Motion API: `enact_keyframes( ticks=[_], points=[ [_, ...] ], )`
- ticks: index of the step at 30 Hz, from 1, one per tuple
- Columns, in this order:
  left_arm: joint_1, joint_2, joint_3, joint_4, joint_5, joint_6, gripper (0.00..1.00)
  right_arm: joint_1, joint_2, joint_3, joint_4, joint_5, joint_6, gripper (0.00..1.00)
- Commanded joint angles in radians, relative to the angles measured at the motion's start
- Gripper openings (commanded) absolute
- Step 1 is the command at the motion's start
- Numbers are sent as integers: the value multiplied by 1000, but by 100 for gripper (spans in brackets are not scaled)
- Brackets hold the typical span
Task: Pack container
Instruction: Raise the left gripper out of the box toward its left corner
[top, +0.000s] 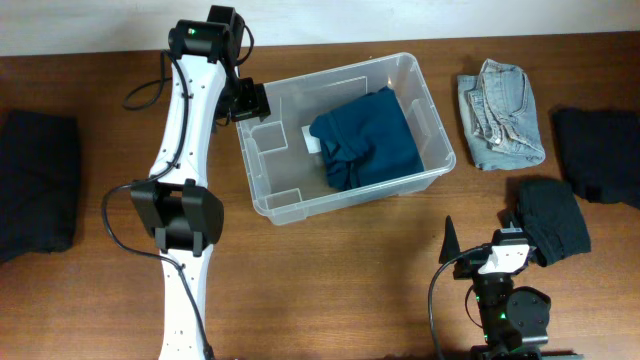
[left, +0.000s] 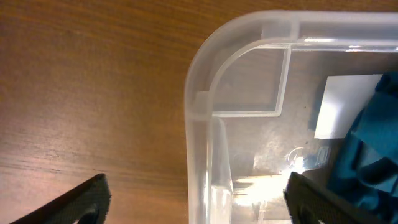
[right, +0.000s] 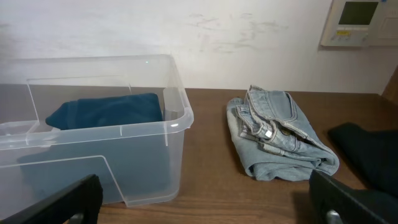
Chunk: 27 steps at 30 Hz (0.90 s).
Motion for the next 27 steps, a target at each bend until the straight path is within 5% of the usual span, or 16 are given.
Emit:
enact_keyframes(
  ticks=[1, 6, 27],
  points=[
    [1, -23, -20, 27, -9, -9, 81, 6, -8, -5, -6, -2, 0, 98],
    [2, -23, -26, 54, -11, -9, 38, 6, -8, -5, -6, -2, 0, 98],
    [3, -13, -39, 74, -54, 3, 3, 6, -8, -5, -6, -2, 0, 98]
  ],
)
